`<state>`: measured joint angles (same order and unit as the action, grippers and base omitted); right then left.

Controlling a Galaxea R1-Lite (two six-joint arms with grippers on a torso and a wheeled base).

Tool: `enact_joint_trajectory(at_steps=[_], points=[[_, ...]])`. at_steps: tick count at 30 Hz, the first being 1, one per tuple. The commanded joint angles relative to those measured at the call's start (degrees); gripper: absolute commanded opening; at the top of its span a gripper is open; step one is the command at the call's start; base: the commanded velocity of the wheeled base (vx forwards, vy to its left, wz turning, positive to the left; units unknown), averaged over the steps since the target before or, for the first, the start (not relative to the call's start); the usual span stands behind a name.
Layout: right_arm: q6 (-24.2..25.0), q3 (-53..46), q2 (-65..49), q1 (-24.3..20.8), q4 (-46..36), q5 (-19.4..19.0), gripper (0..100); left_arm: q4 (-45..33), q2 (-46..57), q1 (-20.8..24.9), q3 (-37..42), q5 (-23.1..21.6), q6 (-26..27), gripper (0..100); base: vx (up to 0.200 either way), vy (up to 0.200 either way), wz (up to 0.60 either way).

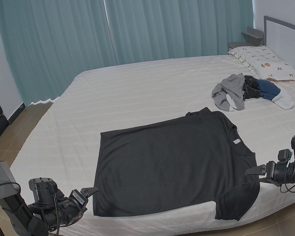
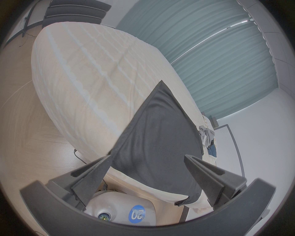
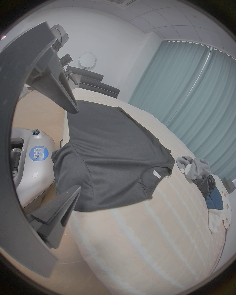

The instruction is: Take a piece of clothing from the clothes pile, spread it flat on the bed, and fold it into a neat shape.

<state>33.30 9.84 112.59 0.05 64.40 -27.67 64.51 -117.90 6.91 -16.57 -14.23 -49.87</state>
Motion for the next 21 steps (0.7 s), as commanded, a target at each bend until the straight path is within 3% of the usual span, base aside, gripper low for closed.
enact_joint_trajectory(at_steps=[1,7,12,21], points=[[0.01,0.01,0.26,-0.05,-0.07,-0.01,100,0.0,-1.72,-0.41,-0.75,-0.1,0.04,100,0.0,0.0,0.0],[0.01,0.01,0.26,-0.14,-0.07,-0.01,100,-0.09,-3.75,-0.85,-0.92,-0.01,1.71,100,0.0,0.0,0.0],[0.09,0.01,0.26,-0.14,-0.07,-0.01,100,-0.44,-6.82,-2.61,0.04,-0.01,10.06,100,0.0,0.0,0.0],[0.01,0.01,0.79,-0.49,-0.07,-0.01,100,-0.7,-7.88,-3.31,0.83,0.52,12.61,100,0.0,0.0,0.0]])
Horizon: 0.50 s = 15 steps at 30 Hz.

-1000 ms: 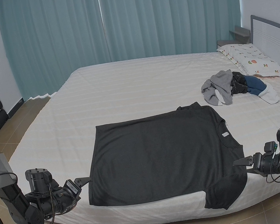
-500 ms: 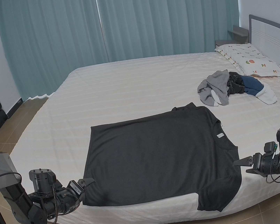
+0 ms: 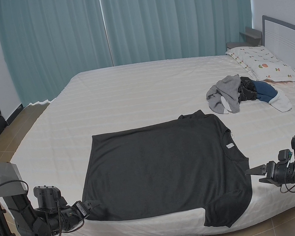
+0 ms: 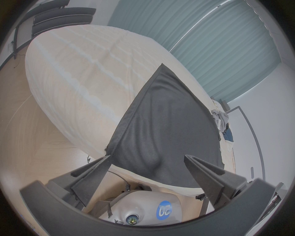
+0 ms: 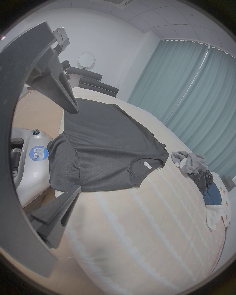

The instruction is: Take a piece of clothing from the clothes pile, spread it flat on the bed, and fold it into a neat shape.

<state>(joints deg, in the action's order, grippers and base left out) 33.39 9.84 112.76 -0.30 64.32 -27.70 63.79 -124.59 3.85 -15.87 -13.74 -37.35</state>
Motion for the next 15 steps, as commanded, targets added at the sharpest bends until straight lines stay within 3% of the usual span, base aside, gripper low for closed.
enact_joint_trajectory(at_steps=[1,15], points=[[-0.17,0.01,0.79,-0.22,0.11,0.01,100,-0.07,-1.18,-0.25,0.14,0.12,0.09,100,0.0,0.0,0.0],[0.1,0.27,0.88,-0.22,0.11,0.01,100,0.1,-4.88,0.1,-1.44,3.9,2.9,100,0.0,0.0,0.0]])
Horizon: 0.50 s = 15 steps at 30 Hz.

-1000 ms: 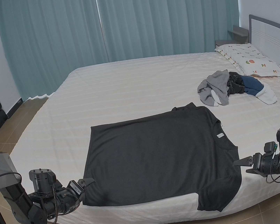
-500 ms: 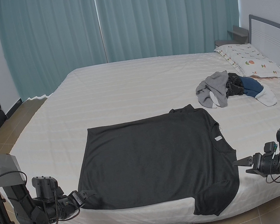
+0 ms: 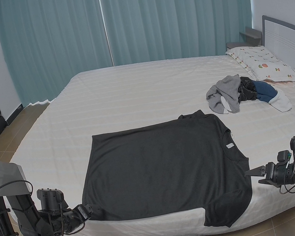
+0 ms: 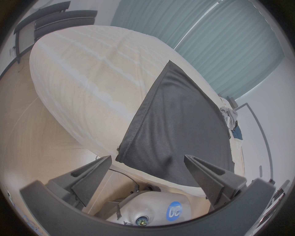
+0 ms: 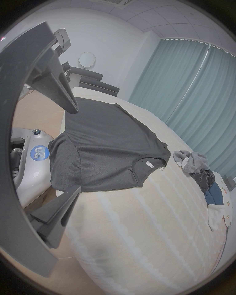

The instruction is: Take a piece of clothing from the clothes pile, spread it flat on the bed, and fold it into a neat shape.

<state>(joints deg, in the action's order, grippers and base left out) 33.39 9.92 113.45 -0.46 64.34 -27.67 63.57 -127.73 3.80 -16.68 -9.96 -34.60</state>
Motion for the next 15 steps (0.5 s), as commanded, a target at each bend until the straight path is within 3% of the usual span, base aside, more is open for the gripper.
enact_joint_trajectory(at_steps=[1,12,13,15], points=[[0.18,0.18,0.2,-0.06,0.08,-0.01,100,0.32,-1.91,0.24,-0.99,0.03,0.14,100,0.0,0.0,0.0],[0.18,0.36,0.2,-0.5,0.08,-0.01,100,-0.2,-2.78,-0.11,-3.8,-0.06,0.93,100,0.0,0.0,0.0],[0.18,0.36,0.2,-0.5,0.08,-0.01,100,-0.2,-2.78,-0.11,-3.8,-0.06,1.02,0,0.0,0.0,0.0],[0.18,0.36,0.11,-0.5,0.08,-0.01,100,-0.2,-2.87,-0.11,-3.89,-0.06,0.93,0,0.0,0.0,0.0]])
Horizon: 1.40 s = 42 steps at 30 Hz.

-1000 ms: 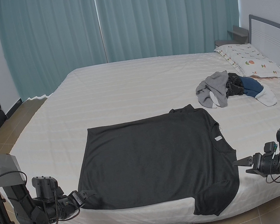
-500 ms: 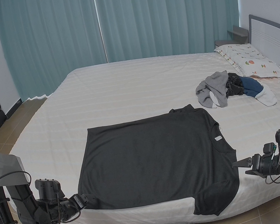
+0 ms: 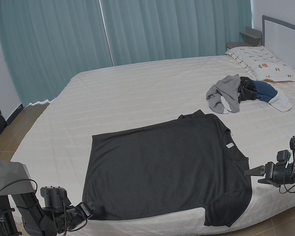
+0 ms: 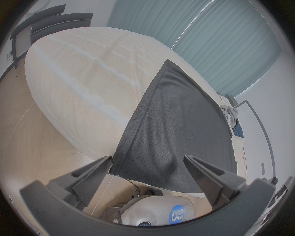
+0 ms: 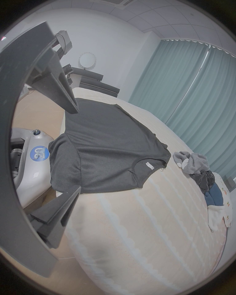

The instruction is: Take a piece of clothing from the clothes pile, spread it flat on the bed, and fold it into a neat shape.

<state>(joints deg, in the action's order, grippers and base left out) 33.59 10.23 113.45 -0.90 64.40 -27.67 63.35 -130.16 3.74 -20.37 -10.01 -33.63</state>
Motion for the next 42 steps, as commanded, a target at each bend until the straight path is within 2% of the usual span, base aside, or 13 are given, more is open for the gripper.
enact_joint_trajectory(at_steps=[1,15,21,26,38,39,42], points=[[-0.01,0.06,0.11,-0.06,0.02,-0.01,100,0.1,-0.45,-0.05,-0.11,-0.01,-0.03,0,0.0,0.0,0.0],[-0.19,0.58,0.9,0.02,0.02,0.78,100,0.63,3.07,-1.9,3.14,0.08,0.15,0,0.0,0.0,0.0],[-0.36,2.96,3.01,0.37,-0.51,3.94,100,0.72,5.88,-2.25,4.37,-0.01,-0.12,0,0.0,0.0,0.0],[-0.27,8.4,12.33,0.11,-0.07,10.09,100,1.6,6.85,-5.24,4.29,-0.45,-0.56,0,0.0,0.0,0.0],[0.34,13.33,17.07,-1.91,-0.77,11.15,100,1.68,9.57,-5.59,4.37,-0.98,-3.37,0,0.0,0.0,0.0],[0.34,13.5,17.6,-2.17,-0.68,11.24,0,1.68,9.66,-5.59,4.37,-0.98,-3.37,0,0.0,0.0,0.0],[0.34,14.47,18.04,-2.26,-0.77,11.59,0,1.77,9.66,-5.59,4.2,-0.98,-3.46,0,0.0,0.0,0.0]])
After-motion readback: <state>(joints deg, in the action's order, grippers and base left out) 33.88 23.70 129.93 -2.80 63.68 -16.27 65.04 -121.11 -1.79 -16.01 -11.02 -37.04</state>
